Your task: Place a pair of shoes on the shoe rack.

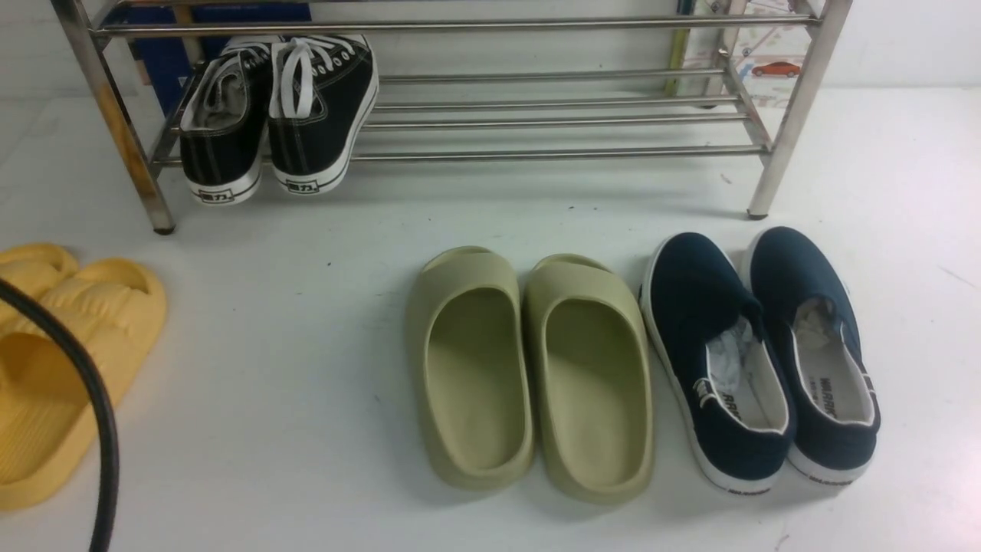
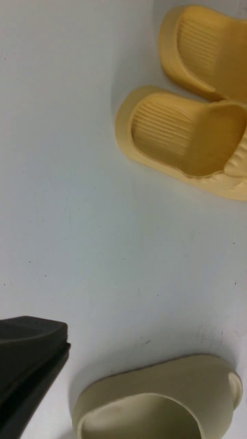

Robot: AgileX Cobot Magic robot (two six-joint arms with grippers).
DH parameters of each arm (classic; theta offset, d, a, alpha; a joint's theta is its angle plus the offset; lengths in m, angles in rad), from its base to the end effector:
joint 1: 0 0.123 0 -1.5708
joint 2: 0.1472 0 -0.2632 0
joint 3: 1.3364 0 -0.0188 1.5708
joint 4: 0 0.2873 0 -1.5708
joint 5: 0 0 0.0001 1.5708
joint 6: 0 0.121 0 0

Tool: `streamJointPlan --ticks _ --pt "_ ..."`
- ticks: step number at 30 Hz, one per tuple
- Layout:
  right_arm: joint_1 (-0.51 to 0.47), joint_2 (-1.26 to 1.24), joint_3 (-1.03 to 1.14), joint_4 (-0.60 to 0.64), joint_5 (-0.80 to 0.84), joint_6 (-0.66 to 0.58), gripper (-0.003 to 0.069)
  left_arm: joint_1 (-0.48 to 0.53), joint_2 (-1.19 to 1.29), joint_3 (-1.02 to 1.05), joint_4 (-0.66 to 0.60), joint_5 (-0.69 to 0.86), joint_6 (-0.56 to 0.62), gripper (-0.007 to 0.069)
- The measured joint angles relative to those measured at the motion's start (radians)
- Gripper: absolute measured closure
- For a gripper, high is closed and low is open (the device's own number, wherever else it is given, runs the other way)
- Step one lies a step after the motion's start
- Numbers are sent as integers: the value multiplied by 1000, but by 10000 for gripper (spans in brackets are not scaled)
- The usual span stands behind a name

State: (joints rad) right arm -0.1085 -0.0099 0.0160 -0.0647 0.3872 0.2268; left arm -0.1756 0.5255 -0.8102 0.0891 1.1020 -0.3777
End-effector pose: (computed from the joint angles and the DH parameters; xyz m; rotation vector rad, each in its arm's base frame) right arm 0.1383 -0.0180 0.1646 0.2741 1.8560 0.0172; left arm 0.1444 -0.0159 0.3285 -0.2269 2.2914 -0.1731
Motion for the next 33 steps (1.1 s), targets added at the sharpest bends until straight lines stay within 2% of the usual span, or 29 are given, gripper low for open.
streamJointPlan --ticks 5,12,18,19,21,24,28,33 --pt "0 0 0 0 0 0 412 0 -14 1 -7 -4 103 638" --pt "0 0 0 0 0 0 412 0 -52 26 -89 -62 139 638" --pt "0 0 0 0 0 0 412 10 -206 211 -127 -361 140 638" --pt "0 0 0 0 0 0 412 29 -270 289 -137 -490 140 638" --pt "0 0 0 0 0 0 412 75 -355 419 -164 -633 140 638" --pt "0 0 0 0 0 0 412 134 -438 548 -199 -761 140 638" --pt "0 0 0 0 0 0 412 193 -531 714 -211 -836 140 638" --pt "0 0 0 0 0 0 412 193 -536 809 -187 -842 140 638"
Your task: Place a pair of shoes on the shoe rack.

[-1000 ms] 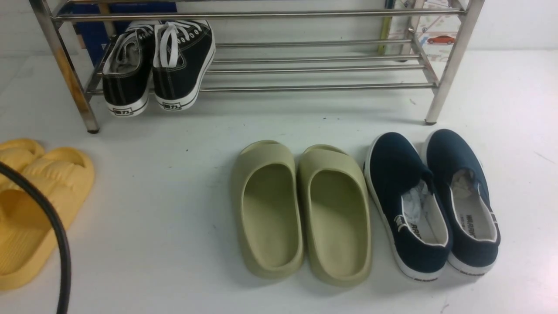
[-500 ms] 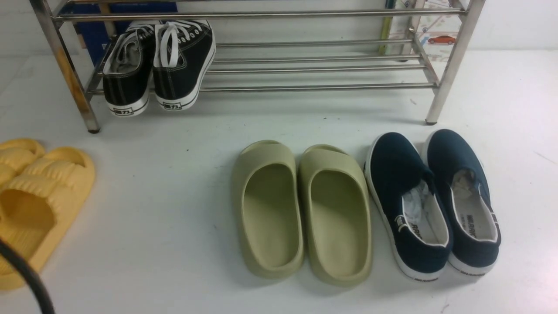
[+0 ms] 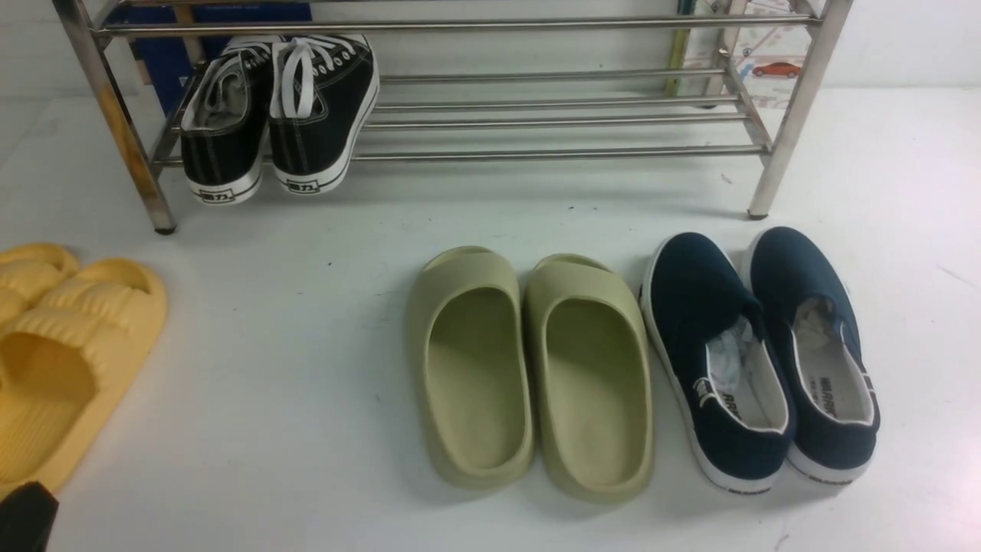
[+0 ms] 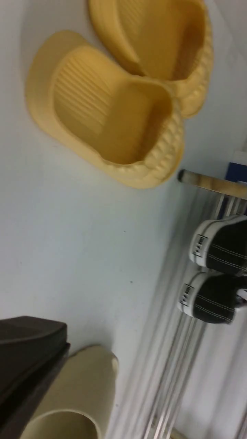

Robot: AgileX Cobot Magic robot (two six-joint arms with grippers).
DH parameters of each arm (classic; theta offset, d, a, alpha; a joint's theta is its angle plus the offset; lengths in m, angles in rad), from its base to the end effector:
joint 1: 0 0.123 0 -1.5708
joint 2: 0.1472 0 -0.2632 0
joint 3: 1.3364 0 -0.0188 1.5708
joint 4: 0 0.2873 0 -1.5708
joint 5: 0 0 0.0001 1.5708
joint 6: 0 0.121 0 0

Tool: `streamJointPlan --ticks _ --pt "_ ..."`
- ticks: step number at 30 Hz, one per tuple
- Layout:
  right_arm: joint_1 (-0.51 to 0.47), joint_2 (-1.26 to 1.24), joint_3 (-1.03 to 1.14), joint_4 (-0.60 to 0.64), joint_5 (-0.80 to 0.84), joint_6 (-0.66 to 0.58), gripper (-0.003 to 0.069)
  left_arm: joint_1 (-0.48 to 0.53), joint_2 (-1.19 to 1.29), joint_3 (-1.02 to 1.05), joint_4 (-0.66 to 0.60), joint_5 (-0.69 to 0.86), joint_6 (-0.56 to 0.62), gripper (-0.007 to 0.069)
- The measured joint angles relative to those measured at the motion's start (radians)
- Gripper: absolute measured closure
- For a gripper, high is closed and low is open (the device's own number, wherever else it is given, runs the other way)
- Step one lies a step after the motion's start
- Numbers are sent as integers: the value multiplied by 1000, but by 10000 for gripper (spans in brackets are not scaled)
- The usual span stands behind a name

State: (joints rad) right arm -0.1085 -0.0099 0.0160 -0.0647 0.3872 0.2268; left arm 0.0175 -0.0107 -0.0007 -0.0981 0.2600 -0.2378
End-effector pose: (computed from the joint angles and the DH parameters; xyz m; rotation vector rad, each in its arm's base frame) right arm 0.1383 -0.0180 0.1646 0.2741 1.8560 0.0172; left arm 0.1427 -0.0006 0.1864 -0.2843 1.7142 -0.2537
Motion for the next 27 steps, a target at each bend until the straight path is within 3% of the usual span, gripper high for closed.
streamJointPlan --ticks 11,27 --pt "0 0 0 0 0 0 412 -105 0 31 84 72 0 638" --pt "0 0 0 0 0 0 412 -111 0 31 73 117 26 638"
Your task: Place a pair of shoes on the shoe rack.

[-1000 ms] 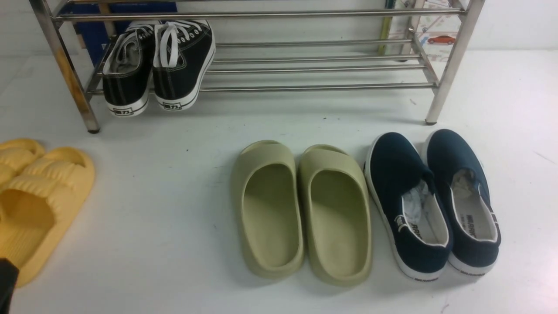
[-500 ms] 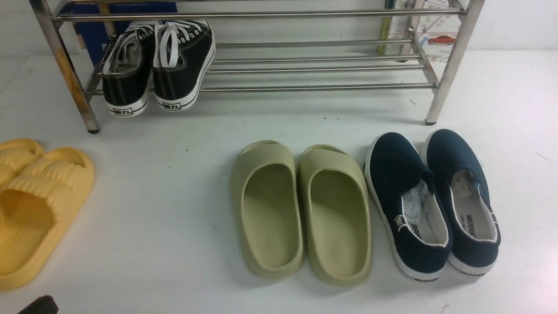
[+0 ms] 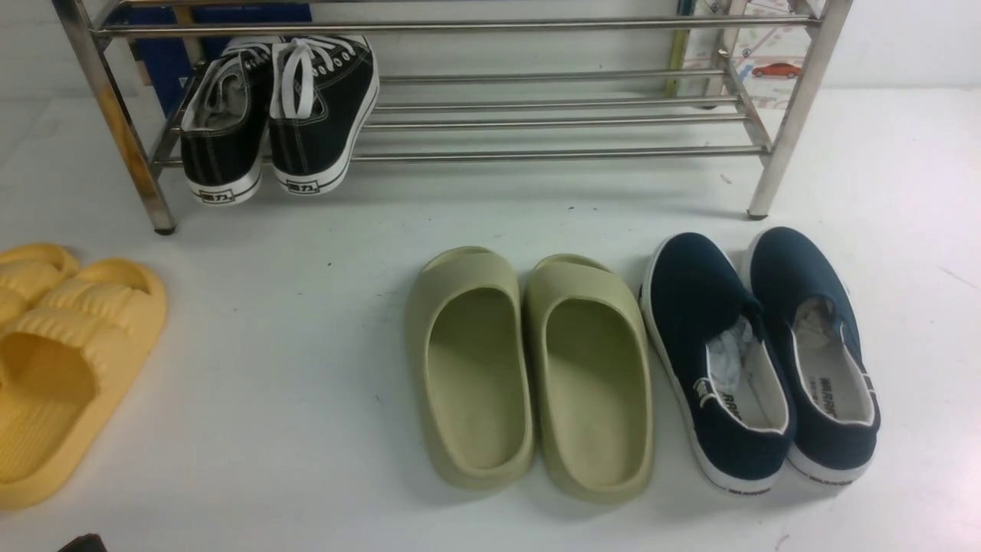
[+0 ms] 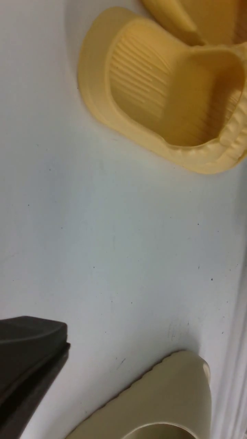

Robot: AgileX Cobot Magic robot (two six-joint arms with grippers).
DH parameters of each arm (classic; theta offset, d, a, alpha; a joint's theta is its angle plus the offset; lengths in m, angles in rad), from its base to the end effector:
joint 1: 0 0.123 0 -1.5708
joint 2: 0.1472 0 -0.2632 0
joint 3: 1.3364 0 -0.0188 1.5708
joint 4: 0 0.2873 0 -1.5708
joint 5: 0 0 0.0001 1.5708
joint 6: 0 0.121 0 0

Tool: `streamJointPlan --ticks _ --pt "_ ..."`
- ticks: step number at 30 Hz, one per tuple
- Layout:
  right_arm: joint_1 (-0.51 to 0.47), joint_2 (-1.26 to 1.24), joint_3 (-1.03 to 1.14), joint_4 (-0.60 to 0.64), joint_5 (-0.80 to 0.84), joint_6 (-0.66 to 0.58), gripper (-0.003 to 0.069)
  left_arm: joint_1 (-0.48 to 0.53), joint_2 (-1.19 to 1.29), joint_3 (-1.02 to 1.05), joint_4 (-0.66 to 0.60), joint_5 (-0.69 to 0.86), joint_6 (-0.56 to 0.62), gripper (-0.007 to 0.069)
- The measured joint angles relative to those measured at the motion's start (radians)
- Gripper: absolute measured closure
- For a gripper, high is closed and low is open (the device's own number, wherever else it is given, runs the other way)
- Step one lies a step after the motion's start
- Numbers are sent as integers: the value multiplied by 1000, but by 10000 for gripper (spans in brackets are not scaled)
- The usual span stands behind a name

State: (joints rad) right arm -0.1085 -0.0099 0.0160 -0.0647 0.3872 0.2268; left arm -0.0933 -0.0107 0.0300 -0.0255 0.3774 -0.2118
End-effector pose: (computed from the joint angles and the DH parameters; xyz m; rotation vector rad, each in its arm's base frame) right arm 0.1383 -0.0180 0.1646 0.2741 1.8560 0.0172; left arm 0.1391 -0.0142 0.1601 -0.1276 1.8826 -0.2342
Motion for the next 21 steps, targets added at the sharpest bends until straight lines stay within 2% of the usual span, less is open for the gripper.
streamJointPlan --ticks 21 --pt "0 0 0 0 0 0 412 6 0 0 26 6 30 638"
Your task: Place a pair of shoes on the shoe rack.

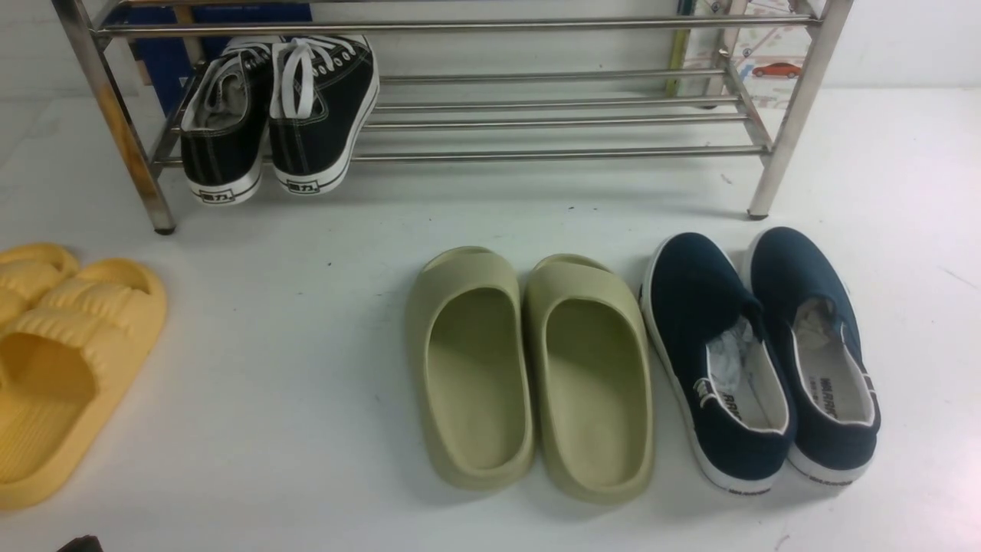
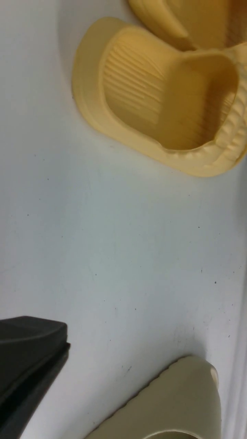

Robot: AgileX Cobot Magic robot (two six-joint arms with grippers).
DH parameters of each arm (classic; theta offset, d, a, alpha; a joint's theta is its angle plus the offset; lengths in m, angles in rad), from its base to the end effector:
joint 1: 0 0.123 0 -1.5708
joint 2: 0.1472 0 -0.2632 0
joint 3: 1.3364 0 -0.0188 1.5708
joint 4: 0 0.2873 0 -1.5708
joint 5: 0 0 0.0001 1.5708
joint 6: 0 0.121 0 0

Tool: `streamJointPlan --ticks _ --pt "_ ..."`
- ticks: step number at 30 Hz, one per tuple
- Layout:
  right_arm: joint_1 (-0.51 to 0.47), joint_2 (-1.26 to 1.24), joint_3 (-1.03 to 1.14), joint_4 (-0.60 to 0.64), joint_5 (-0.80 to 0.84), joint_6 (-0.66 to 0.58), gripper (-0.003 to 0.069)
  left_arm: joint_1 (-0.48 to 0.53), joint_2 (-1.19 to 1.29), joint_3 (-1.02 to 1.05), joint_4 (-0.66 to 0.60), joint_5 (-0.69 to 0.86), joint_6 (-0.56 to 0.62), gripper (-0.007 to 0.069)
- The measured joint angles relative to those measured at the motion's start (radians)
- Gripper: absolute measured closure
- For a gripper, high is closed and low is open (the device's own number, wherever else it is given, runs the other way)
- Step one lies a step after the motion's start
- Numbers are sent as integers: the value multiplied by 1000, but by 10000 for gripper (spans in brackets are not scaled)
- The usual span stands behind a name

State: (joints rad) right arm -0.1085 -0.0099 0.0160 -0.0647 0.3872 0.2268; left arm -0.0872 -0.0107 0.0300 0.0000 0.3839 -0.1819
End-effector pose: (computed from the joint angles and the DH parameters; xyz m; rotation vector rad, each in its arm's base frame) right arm 0.1383 -0.0180 0.1646 0.2741 1.8560 0.0172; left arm 0.1391 -0.0122 0.1594 -0.0895 1.8888 -0.1839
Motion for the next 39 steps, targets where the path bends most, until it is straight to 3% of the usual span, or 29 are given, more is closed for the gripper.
streamJointPlan --ticks 7,39 --pt "0 0 0 0 0 0 412 74 0 0 -12 1 0 638" --pt "0 0 0 0 0 0 412 77 0 0 -30 1 -1 638"
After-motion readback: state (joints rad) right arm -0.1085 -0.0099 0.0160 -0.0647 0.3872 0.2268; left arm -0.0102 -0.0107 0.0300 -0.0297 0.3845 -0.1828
